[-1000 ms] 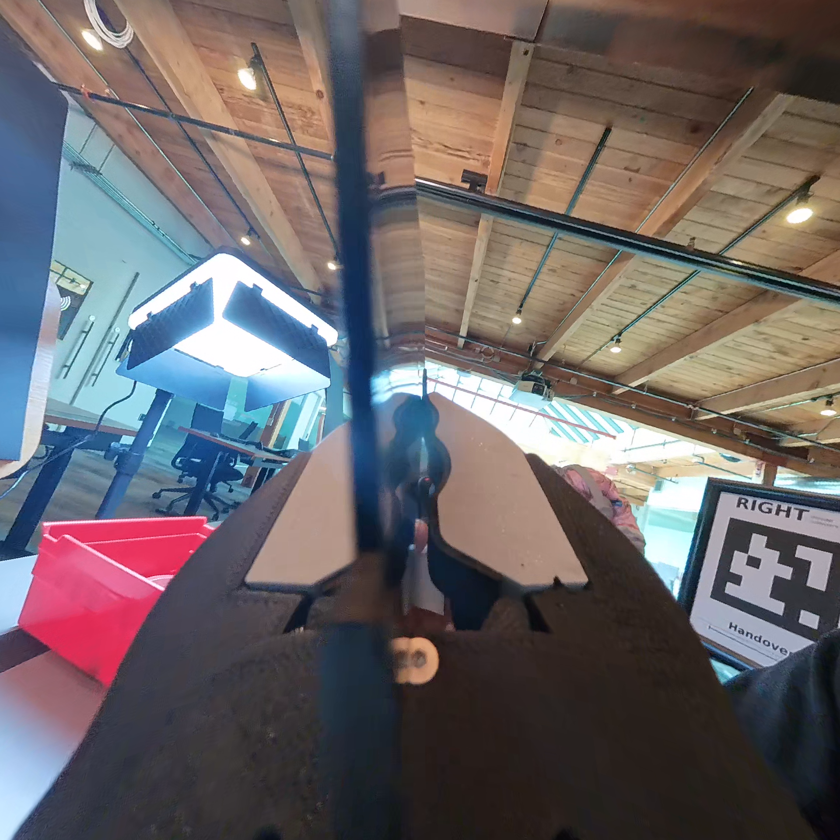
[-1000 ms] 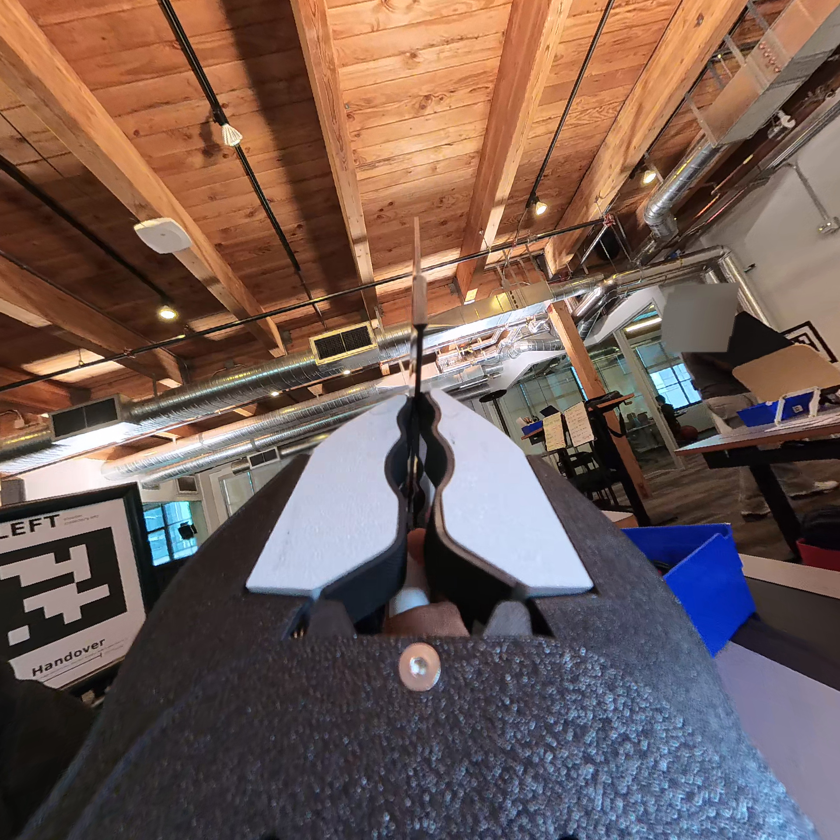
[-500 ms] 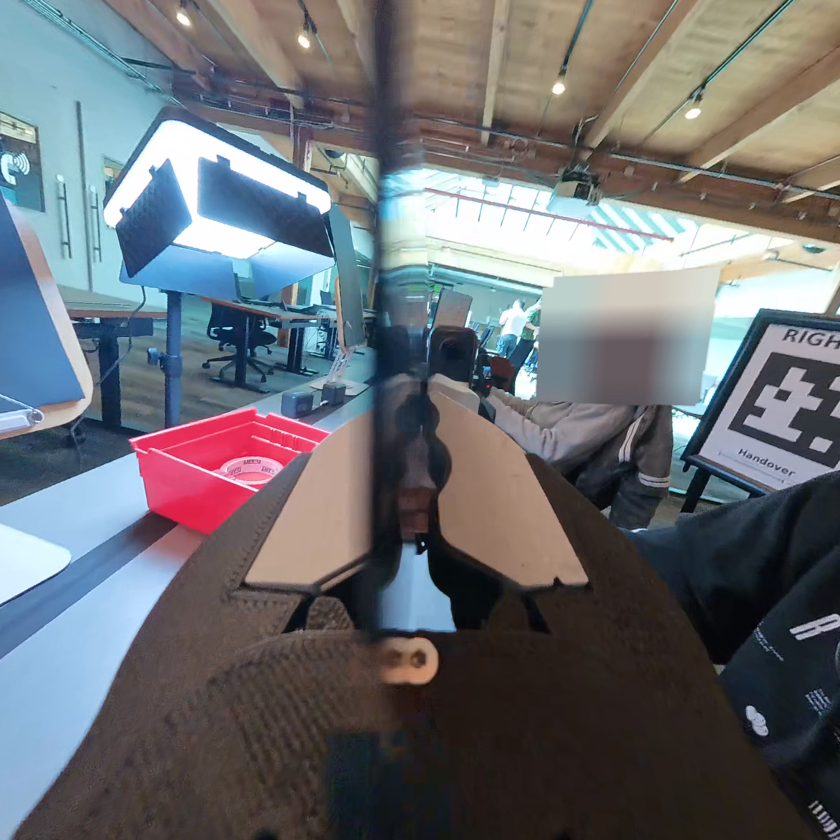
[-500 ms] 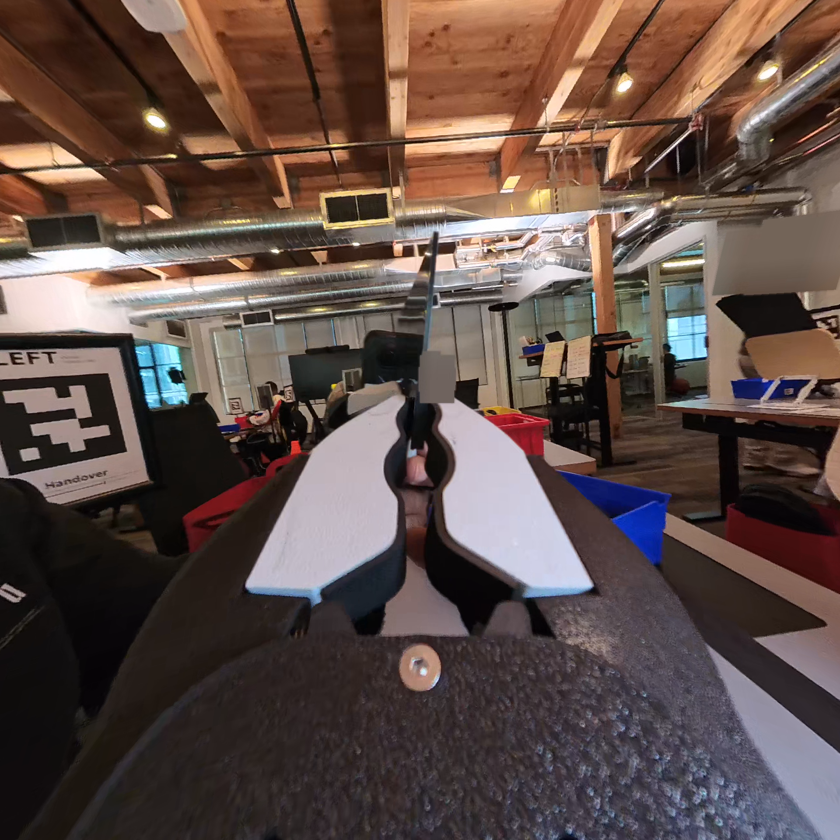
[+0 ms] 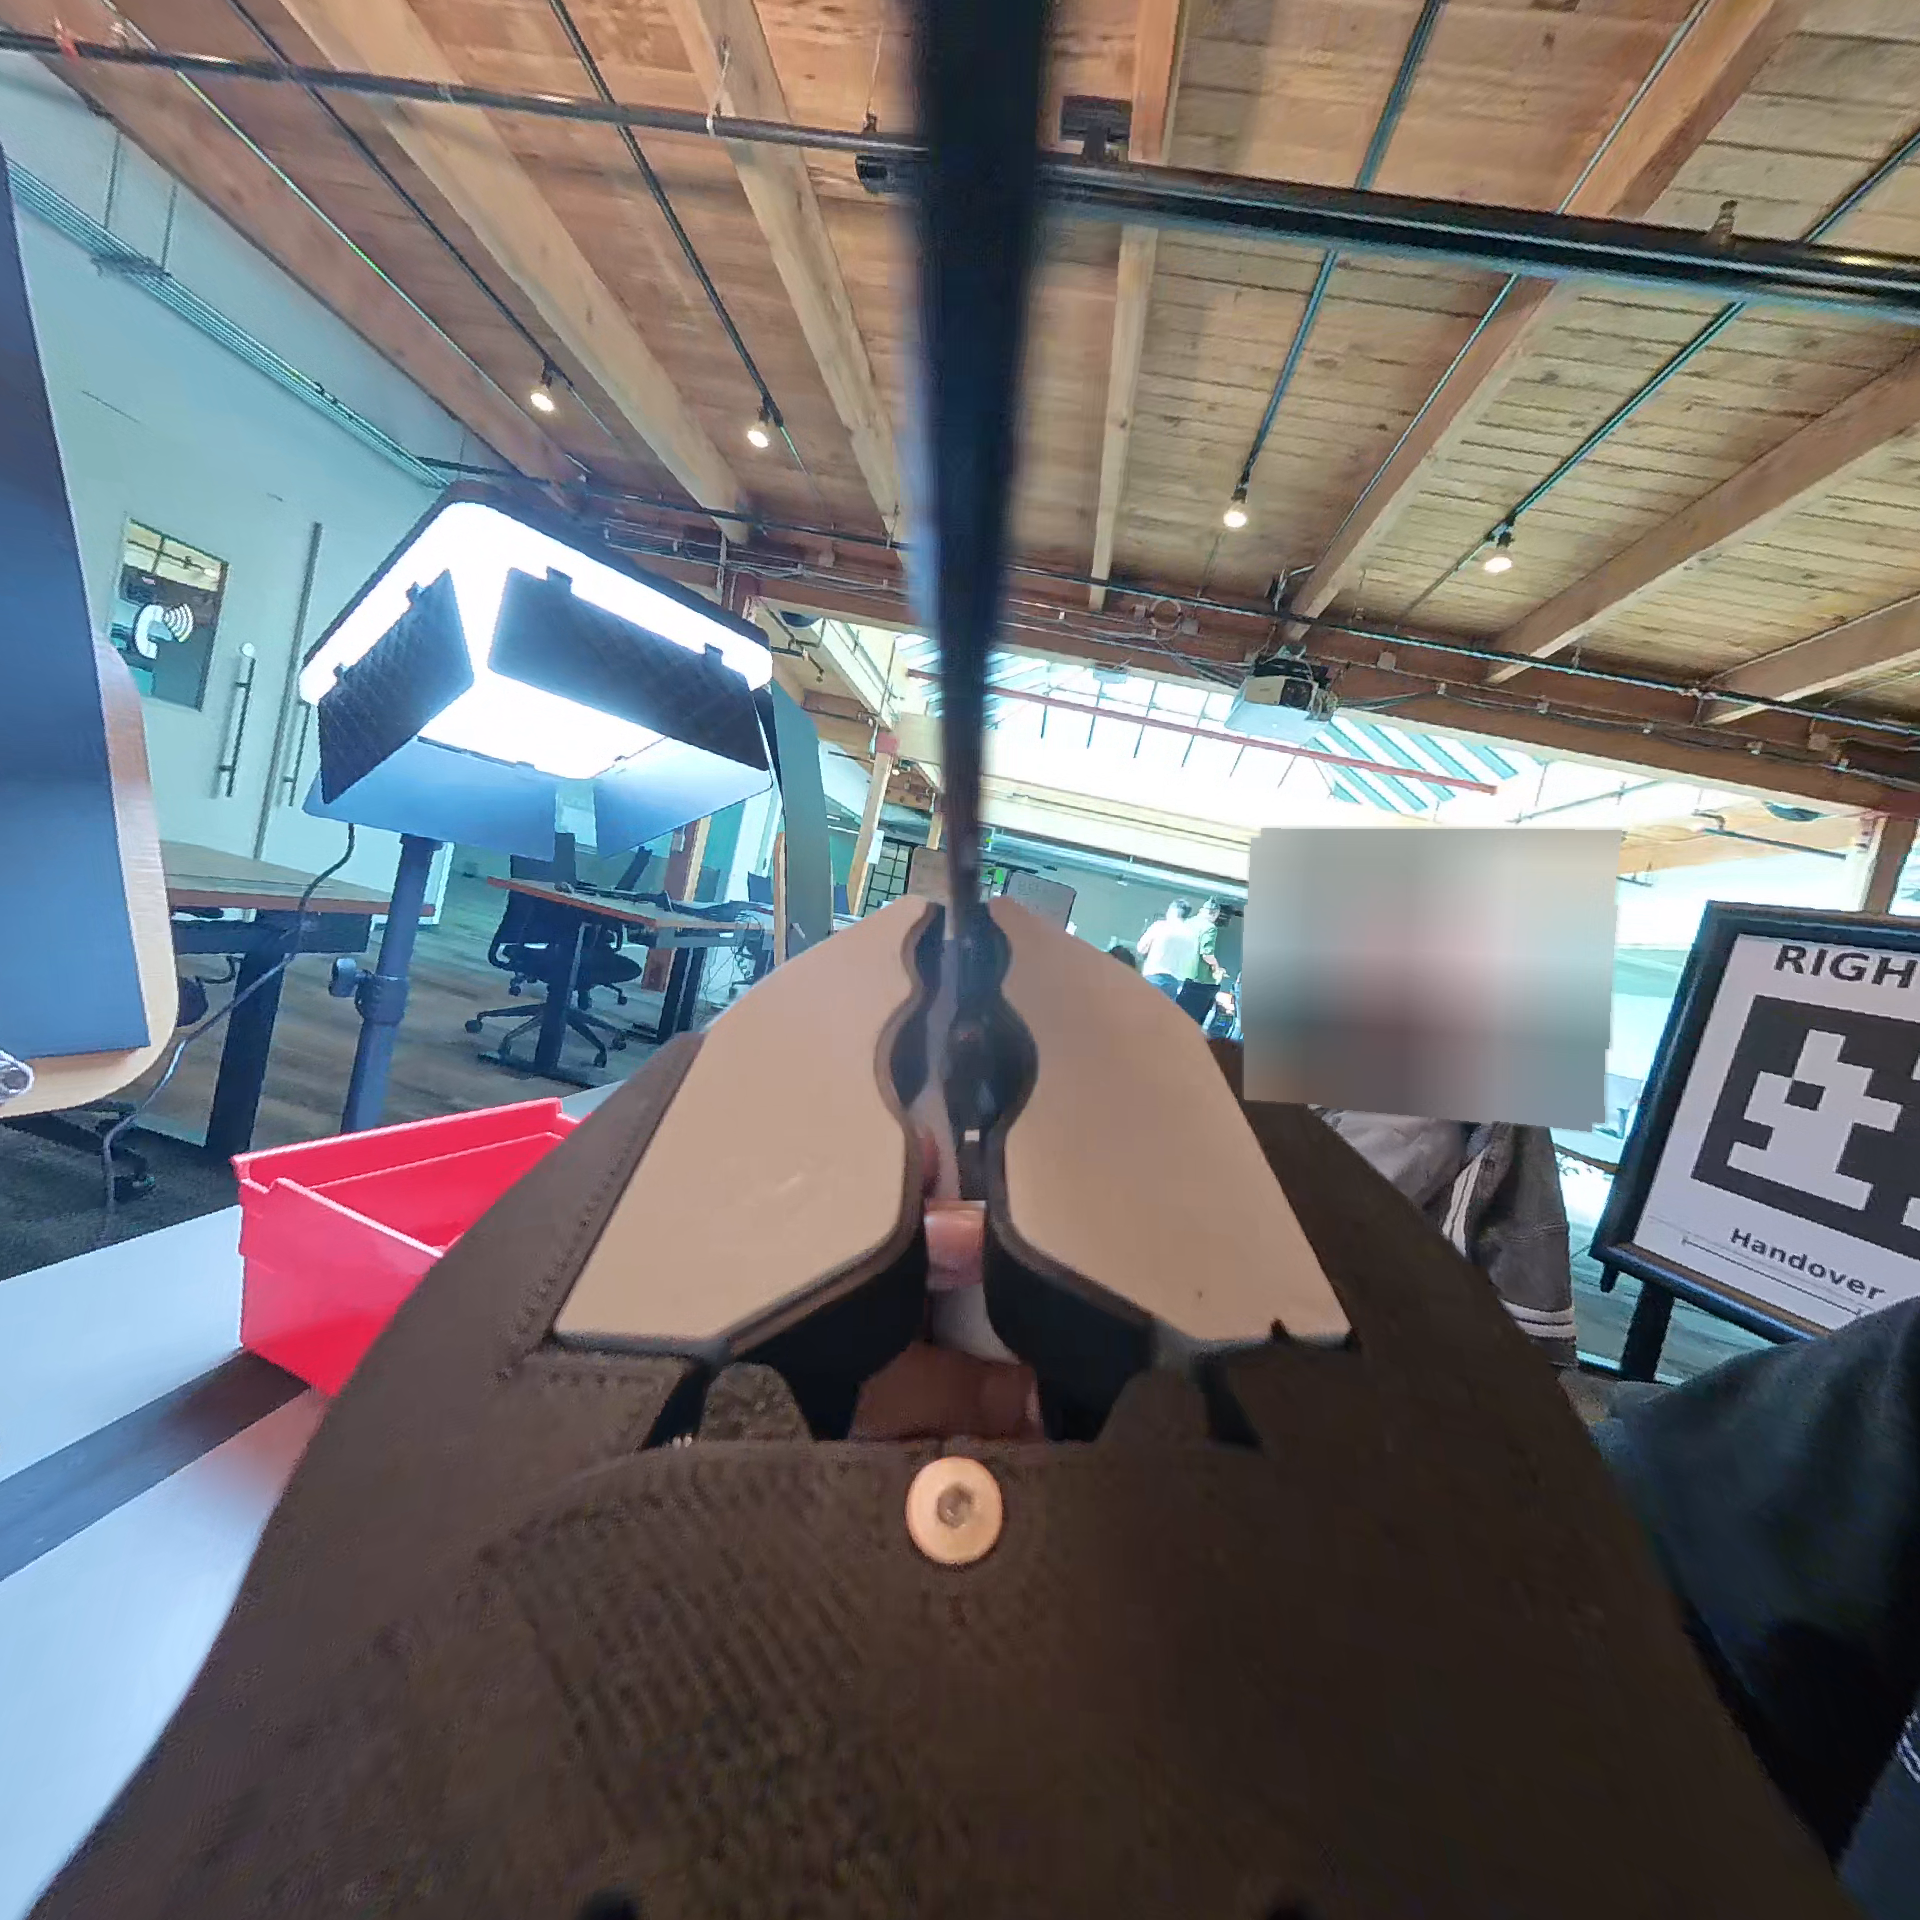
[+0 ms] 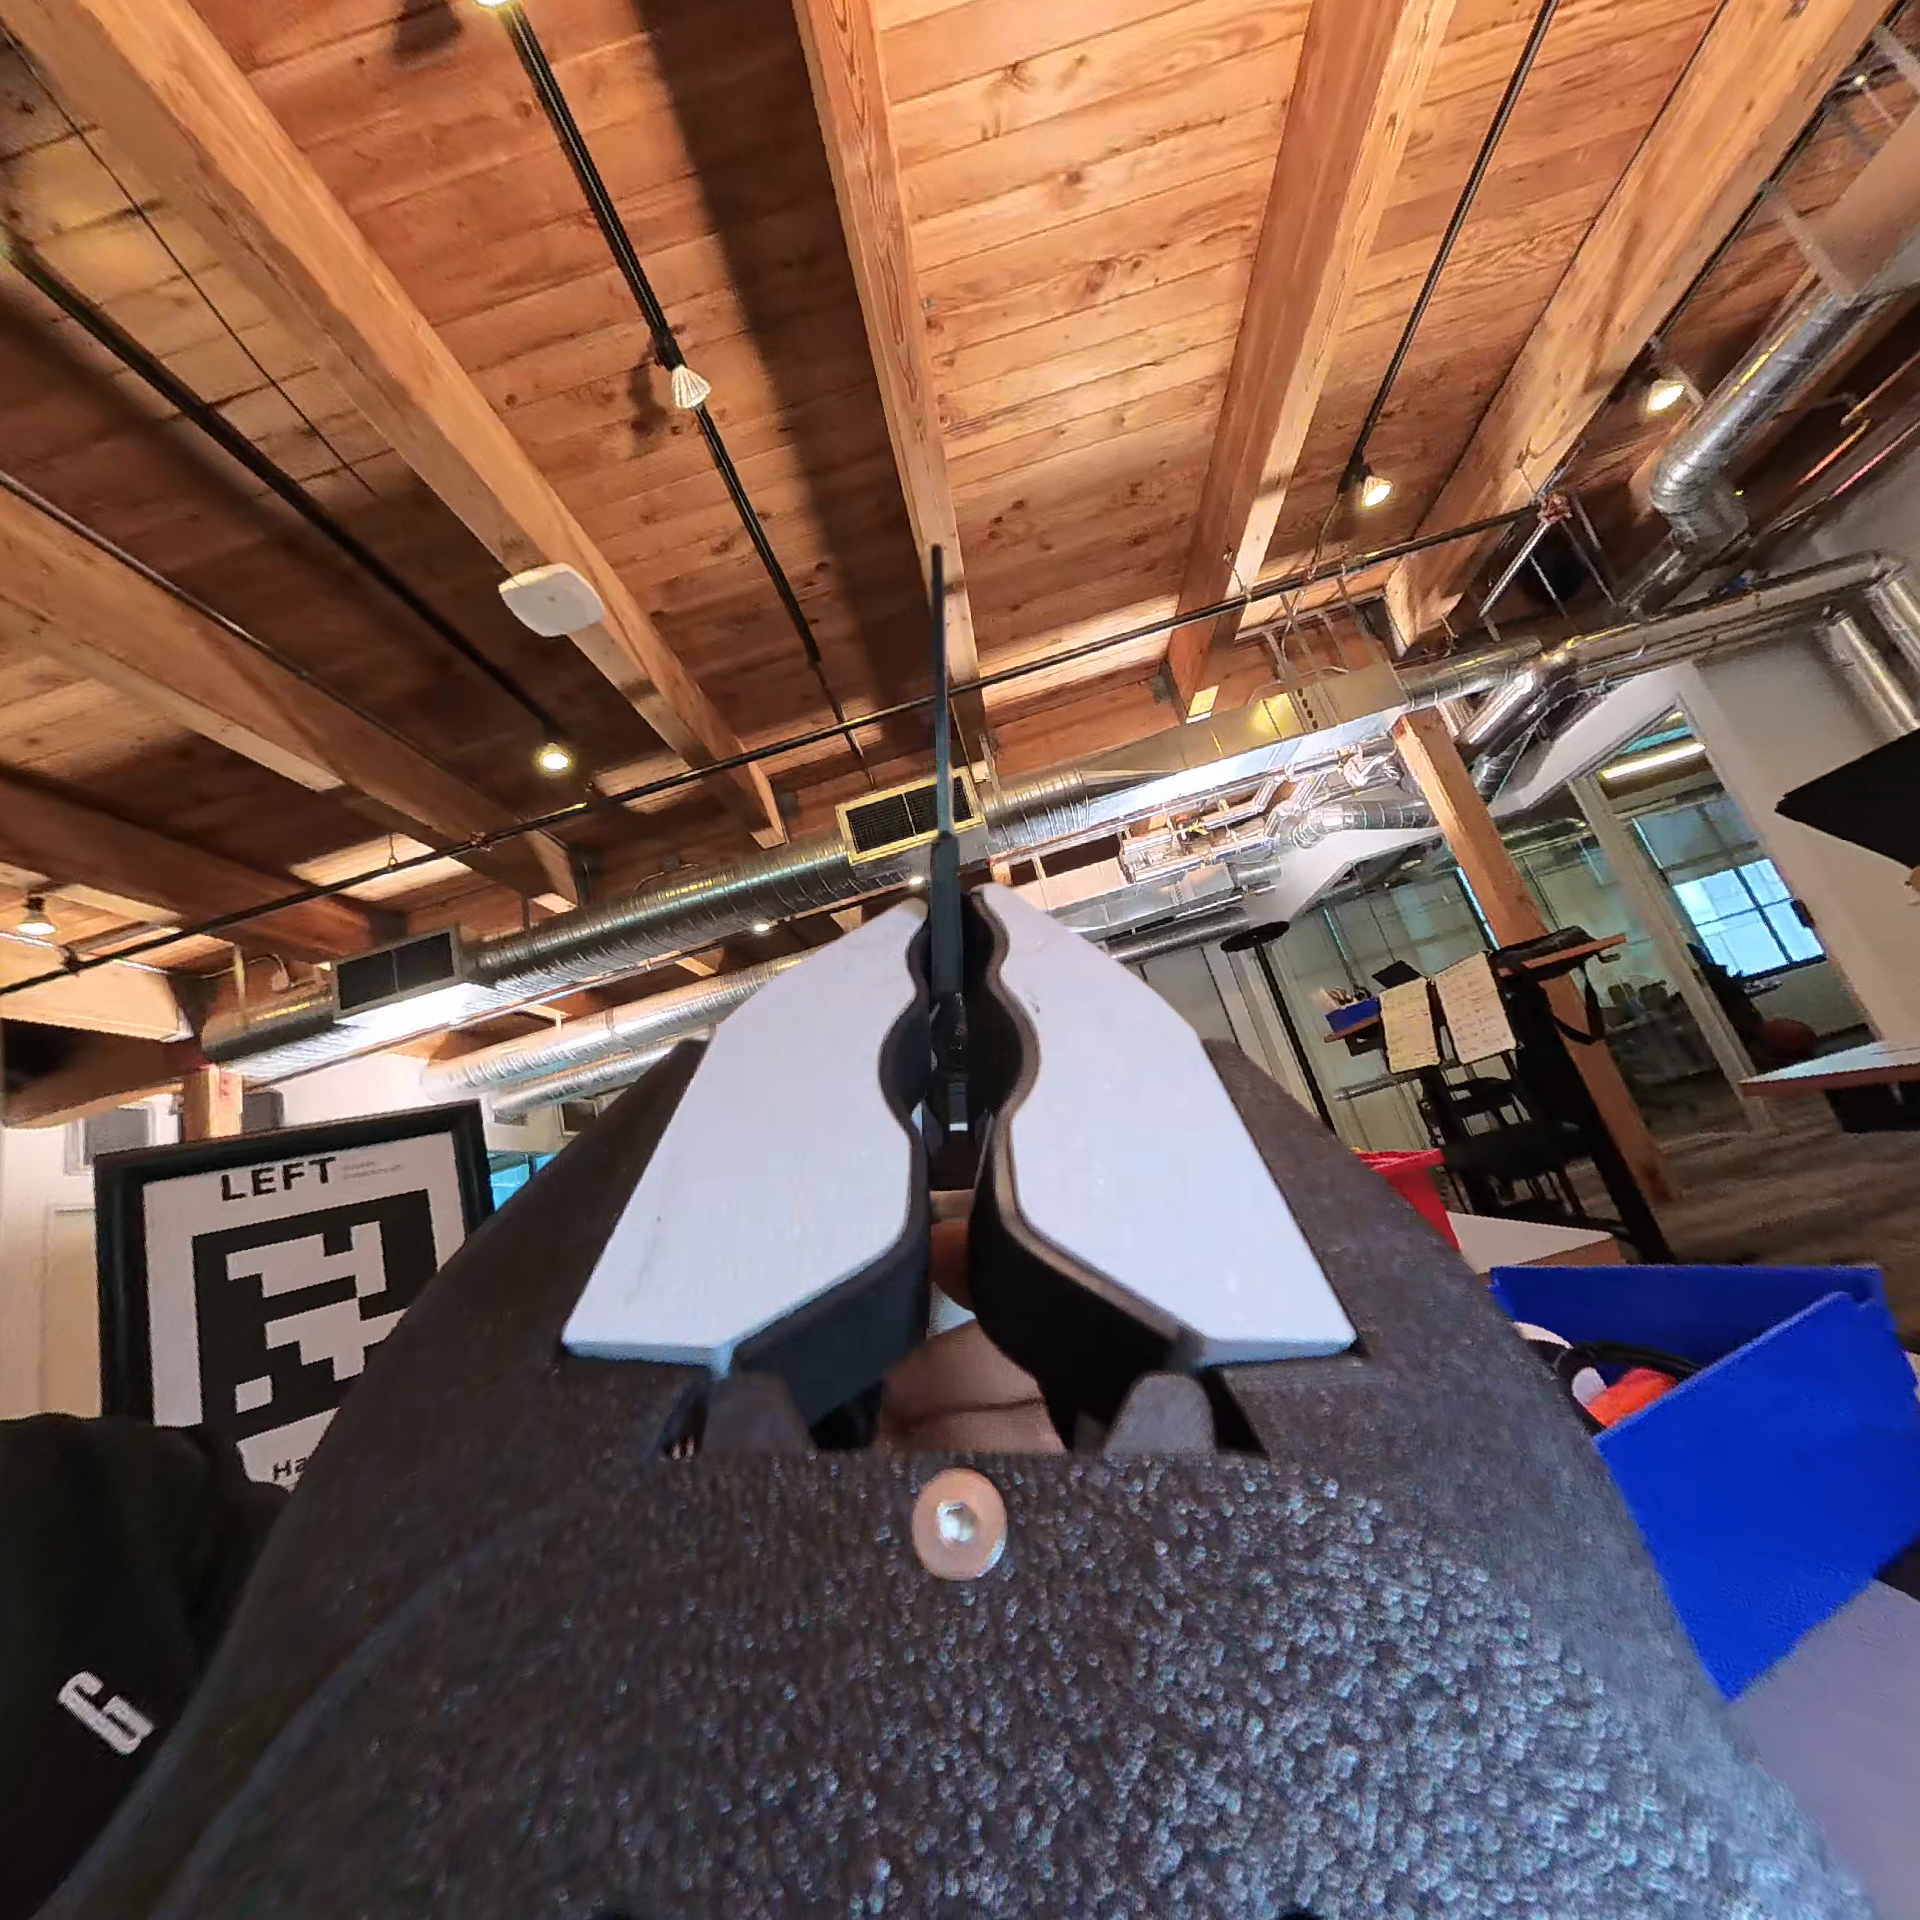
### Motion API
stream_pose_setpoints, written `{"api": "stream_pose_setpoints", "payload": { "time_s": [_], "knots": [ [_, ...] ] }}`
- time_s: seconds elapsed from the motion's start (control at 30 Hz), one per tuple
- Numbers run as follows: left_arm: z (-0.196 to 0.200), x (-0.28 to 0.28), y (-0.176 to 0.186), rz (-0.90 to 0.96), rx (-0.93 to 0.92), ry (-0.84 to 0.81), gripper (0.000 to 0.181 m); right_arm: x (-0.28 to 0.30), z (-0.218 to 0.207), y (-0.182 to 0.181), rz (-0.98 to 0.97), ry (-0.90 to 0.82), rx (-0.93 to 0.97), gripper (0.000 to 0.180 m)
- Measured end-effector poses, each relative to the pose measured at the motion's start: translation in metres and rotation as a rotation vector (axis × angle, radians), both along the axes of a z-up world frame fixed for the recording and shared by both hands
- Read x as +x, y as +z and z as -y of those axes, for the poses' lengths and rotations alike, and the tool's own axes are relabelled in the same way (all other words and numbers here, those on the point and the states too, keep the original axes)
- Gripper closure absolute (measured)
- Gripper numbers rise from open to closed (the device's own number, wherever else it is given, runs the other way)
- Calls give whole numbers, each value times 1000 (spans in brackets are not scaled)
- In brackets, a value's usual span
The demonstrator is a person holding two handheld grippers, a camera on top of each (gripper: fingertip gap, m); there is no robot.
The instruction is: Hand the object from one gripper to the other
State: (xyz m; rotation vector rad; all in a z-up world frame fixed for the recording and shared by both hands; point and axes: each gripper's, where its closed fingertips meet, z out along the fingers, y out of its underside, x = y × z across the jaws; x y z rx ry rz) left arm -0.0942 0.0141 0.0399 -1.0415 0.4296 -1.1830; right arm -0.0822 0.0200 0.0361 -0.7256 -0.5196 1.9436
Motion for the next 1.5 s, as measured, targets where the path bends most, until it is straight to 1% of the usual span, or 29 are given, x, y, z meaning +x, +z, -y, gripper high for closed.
{"api": "stream_pose_setpoints", "payload": {
  "time_s": [0.07, 0.13, 0.17, 0.23, 0.27, 0.33, 0.47, 0.53, 0.63, 0.73, 0.83, 0.93, 1.03, 1.1, 1.2, 1.3, 1.4, 1.47, 1.5],
  "knots": [
    [-2, -1, -2, -24, -10, 4, 179, -1, -2, -2, -6, 12, -20, 177],
    [-4, -4, -4, -80, -35, 6, 179, -5, -4, -6, 50, 8, -2, 178],
    [-4, -6, -4, -105, -47, 0, 179, -7, -4, -8, 101, -12, 41, 177],
    [-3, -13, -3, -150, -66, -18, 180, -9, -5, -13, 206, -82, 156, 164],
    [-2, -16, -3, -178, -77, -25, 180, -7, -5, -14, 244, -95, 205, 162],
    [0, -20, -5, -232, -95, -33, 179, -1, -5, -13, 269, -88, 240, 161],
    [4, -13, -15, -322, -128, -82, 179, -1, -3, -17, 312, -65, 269, 162],
    [5, -8, -21, -361, -138, -93, 179, -1, 2, -18, 300, -42, 276, 177],
    [5, -8, -19, -339, -124, -91, 179, 0, 2, -17, 266, -14, 248, 177],
    [3, -6, -13, -257, -100, -85, 177, 5, 2, -11, 179, -1, 204, 177],
    [4, -3, -10, -200, -77, -88, 166, 13, 0, -2, 86, 8, 140, 178],
    [4, 2, -8, -144, -44, -83, 164, 18, -1, 3, 13, 16, 88, 178],
    [2, 8, -10, -129, -27, -58, 165, 11, 3, -1, 15, 13, 82, 177],
    [3, 9, -10, -130, -3, -31, 180, 7, 2, -4, 7, 17, 53, 177],
    [1, 7, -11, -162, 3, 5, 179, 5, 0, -8, 27, 28, 49, 177],
    [0, 5, -13, -186, -18, -14, 179, 2, -1, -9, 90, -5, 88, 177],
    [2, 2, -14, -240, -39, -31, 179, 3, -3, -10, 169, -46, 154, 160],
    [4, 2, -17, -285, -62, -59, 179, 6, -6, -10, 205, -61, 188, 158],
    [4, 2, -19, -301, -70, -67, 179, 8, -6, -11, 216, -67, 205, 161]
  ]
}}
